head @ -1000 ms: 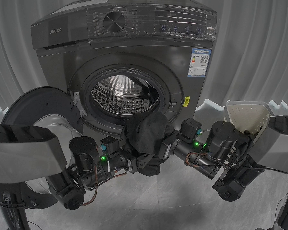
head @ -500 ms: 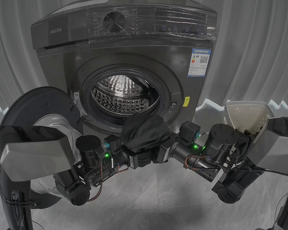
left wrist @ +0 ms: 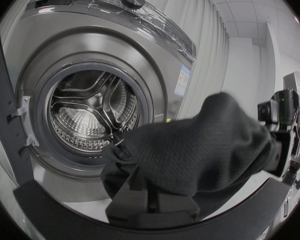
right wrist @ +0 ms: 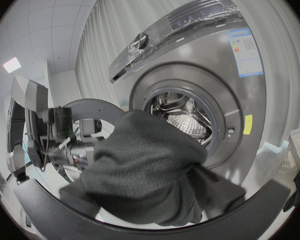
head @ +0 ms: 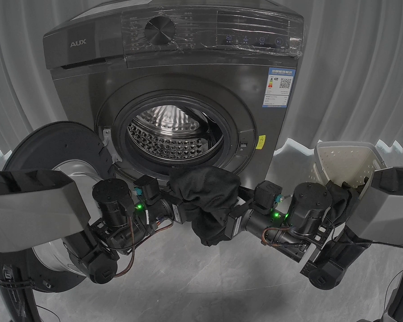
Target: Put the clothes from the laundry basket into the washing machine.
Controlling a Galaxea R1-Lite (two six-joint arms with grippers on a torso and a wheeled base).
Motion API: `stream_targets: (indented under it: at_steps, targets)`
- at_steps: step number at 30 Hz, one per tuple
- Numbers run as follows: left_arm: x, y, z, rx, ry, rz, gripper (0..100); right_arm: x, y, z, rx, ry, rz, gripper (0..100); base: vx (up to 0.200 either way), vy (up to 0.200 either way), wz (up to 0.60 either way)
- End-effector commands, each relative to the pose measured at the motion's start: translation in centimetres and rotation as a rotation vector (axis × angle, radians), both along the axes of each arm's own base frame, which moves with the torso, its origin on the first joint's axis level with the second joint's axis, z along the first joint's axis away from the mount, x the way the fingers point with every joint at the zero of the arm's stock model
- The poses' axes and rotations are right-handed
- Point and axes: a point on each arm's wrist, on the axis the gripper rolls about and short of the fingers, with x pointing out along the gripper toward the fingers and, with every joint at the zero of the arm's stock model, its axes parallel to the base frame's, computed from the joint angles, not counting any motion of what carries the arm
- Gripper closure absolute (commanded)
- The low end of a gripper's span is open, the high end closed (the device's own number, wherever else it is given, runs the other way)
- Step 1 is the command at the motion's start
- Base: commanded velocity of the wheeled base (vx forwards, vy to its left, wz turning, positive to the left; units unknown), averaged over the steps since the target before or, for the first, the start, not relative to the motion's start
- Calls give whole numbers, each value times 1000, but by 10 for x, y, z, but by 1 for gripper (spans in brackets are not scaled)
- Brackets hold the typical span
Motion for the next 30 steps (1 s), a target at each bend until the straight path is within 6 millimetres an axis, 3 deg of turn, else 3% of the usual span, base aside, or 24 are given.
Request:
stream_targets:
  at_steps: [1, 6, 15, 23, 30]
  targets:
    - [-12, 8, 23, -36, -34, 5, 100, -16, -23, -28, -114, 118, -18, 0, 0, 0, 0]
    - [-27, 16, 39, -75, -39, 11, 100, -36, -33, -42, -174, 181, 21, 0, 0, 0, 0]
    - [-43, 20, 46, -83, -36, -2, 100, -46, -31, -32, -169, 155, 72, 0, 0, 0, 0]
    - [-55, 31, 54, -106, -30, 16, 100, -65, -49, -38, -227, 203, 68, 0, 0, 0, 0]
    - [-72, 44, 67, -126, -55, 123, 100, -61, -85, -3, -143, 137, -89, 0, 0, 0, 0]
